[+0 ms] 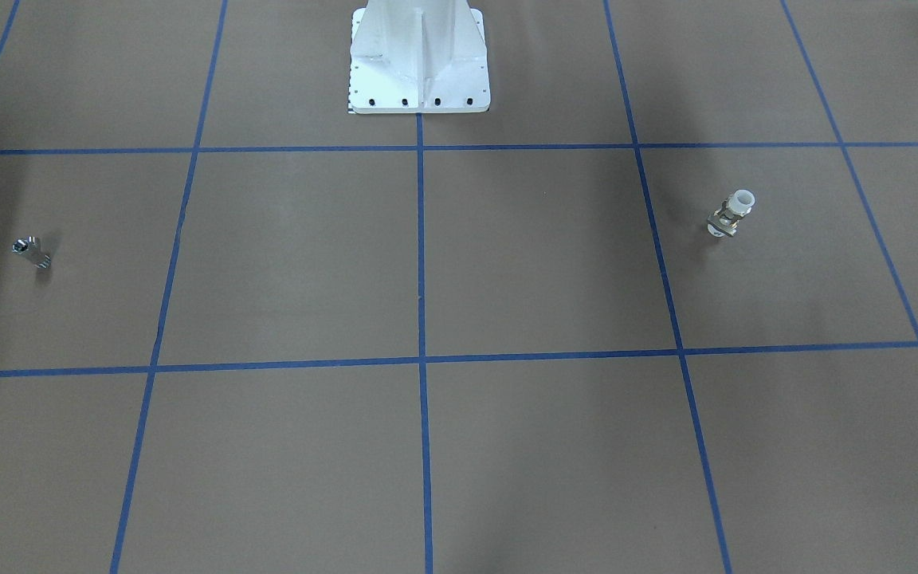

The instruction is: Assemble PPR valve and pipe with both arms

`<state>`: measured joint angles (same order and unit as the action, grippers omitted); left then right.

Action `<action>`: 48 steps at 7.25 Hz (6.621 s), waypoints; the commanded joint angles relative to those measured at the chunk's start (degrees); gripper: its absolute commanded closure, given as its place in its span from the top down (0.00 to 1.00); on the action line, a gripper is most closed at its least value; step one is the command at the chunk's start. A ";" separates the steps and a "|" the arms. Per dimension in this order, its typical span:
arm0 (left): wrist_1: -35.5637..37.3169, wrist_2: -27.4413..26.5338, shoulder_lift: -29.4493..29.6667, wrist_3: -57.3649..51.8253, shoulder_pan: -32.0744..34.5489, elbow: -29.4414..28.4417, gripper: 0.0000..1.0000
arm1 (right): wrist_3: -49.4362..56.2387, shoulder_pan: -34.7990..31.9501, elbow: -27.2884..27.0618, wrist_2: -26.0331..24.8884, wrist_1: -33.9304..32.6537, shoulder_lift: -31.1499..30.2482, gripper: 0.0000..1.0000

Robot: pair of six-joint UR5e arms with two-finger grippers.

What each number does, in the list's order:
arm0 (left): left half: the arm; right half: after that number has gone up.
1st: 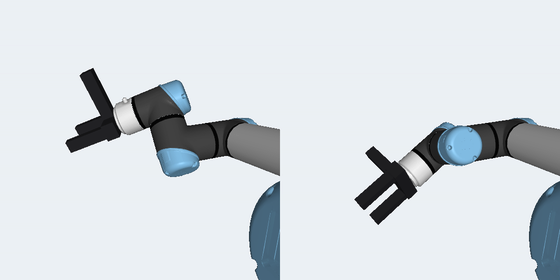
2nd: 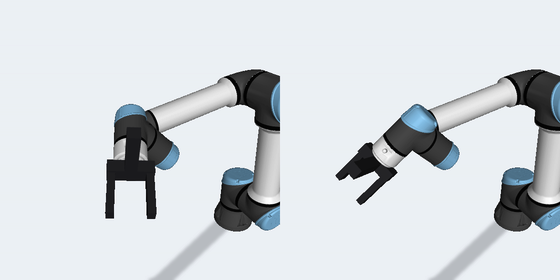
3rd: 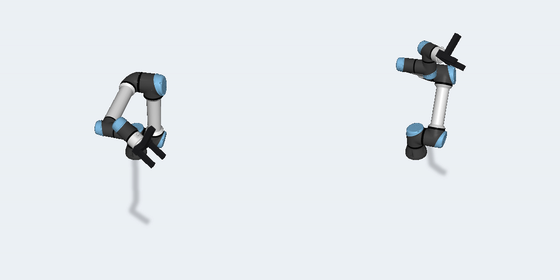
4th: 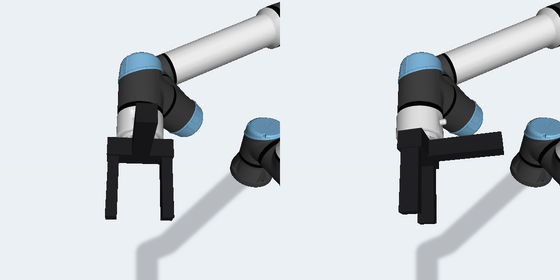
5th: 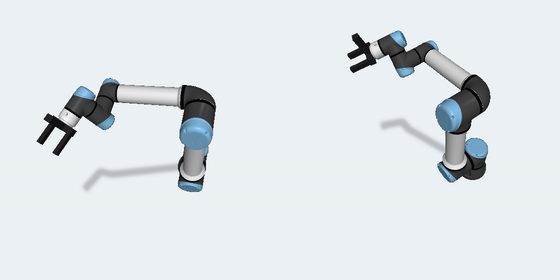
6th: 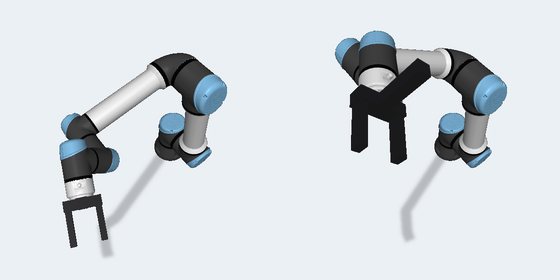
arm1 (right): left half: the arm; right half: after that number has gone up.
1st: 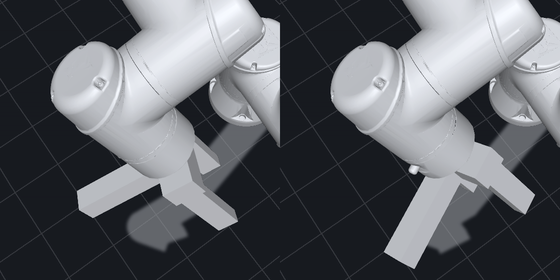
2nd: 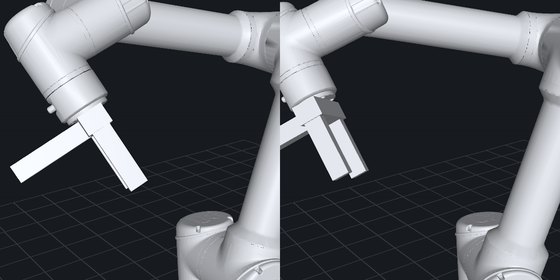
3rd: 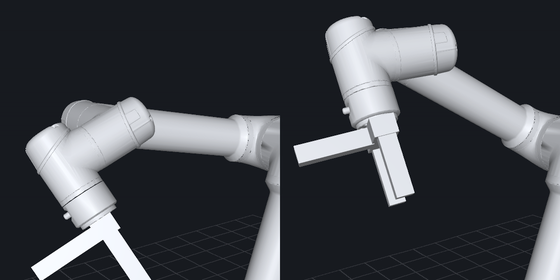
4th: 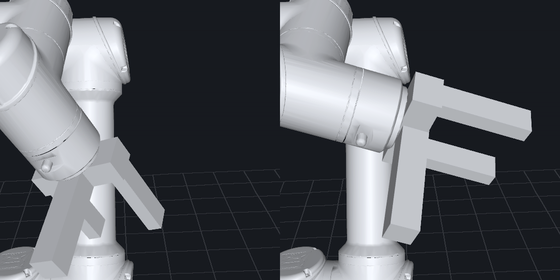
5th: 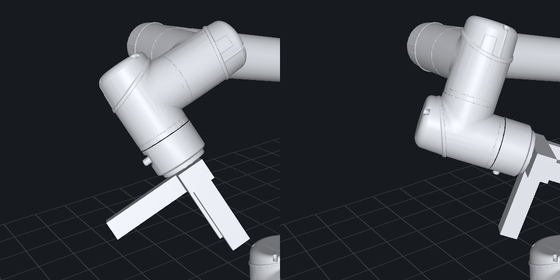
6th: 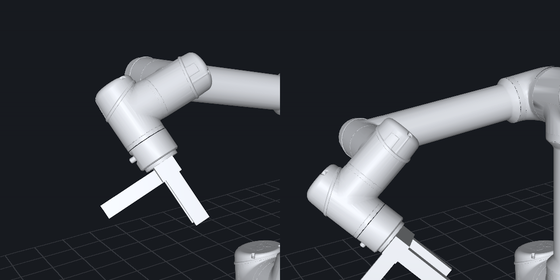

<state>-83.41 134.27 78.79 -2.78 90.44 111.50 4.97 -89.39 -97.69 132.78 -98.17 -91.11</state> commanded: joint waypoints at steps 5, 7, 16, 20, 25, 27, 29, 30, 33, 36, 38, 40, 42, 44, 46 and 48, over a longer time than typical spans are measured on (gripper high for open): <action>-5.00 0.11 2.77 -0.38 -0.35 1.17 1.00 | -0.39 0.18 -1.10 2.30 0.00 -0.03 1.00; -6.84 0.20 4.87 -0.12 -3.84 0.82 1.00 | -0.48 0.70 -1.01 2.66 -0.09 -0.03 1.00; -34.59 -12.78 2.69 36.30 -38.01 0.47 1.00 | -0.40 0.79 -1.80 2.66 -0.09 -0.56 1.00; -34.37 -13.16 2.33 37.67 -43.32 -0.67 1.00 | -0.40 0.79 -1.72 2.58 -0.09 -0.56 1.00; -34.54 -13.16 3.73 37.76 -44.47 -3.74 1.00 | -0.40 0.88 -1.63 2.58 -0.09 -0.56 1.00; -34.45 -13.16 5.23 37.76 -44.47 -5.06 1.00 | -0.40 0.88 -1.54 2.58 -0.09 -0.56 1.00; -34.45 -13.25 5.23 37.76 -44.47 -5.33 0.69 | -0.40 0.97 -1.54 2.58 -0.09 -0.56 1.00; -34.37 -13.16 5.06 37.76 -44.47 -5.33 0.55 | -0.48 1.06 -1.71 2.58 0.00 -0.56 1.00; -34.19 -12.72 4.36 37.76 -44.39 -3.49 0.11 | -0.40 1.06 -1.80 2.58 0.00 -0.56 1.00; -26.05 -12.81 9.59 44.73 -44.65 0.81 0.00 | -0.48 1.06 -1.80 2.66 -0.09 -0.56 1.00; -20.60 -12.81 18.72 53.11 -46.92 0.21 0.00 | -0.48 1.32 -1.72 2.66 -0.09 -0.48 1.00; -4.31 -13.33 34.07 60.05 -51.64 0.03 0.00 | -0.48 1.32 -1.80 2.66 -0.09 -0.47 1.00; 1.23 -18.68 47.10 71.80 -58.33 -5.90 0.00 | -0.48 1.32 -1.72 2.66 -0.09 -0.47 1.00; -0.16 -22.09 57.57 78.69 -60.63 -16.79 0.00 | -0.48 1.32 -1.80 2.66 -0.09 -0.47 1.00; -5.78 -23.96 62.70 83.36 -60.91 -26.74 0.00 | -0.48 1.32 -1.72 2.66 -0.09 -0.47 1.00; -5.98 -25.20 62.63 83.38 -61.00 -27.74 0.00 | -0.57 1.32 -1.72 2.66 -0.09 -0.47 1.00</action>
<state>-88.93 109.66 141.11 80.24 29.50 84.87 4.47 -88.07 -99.45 135.48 -98.26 -91.58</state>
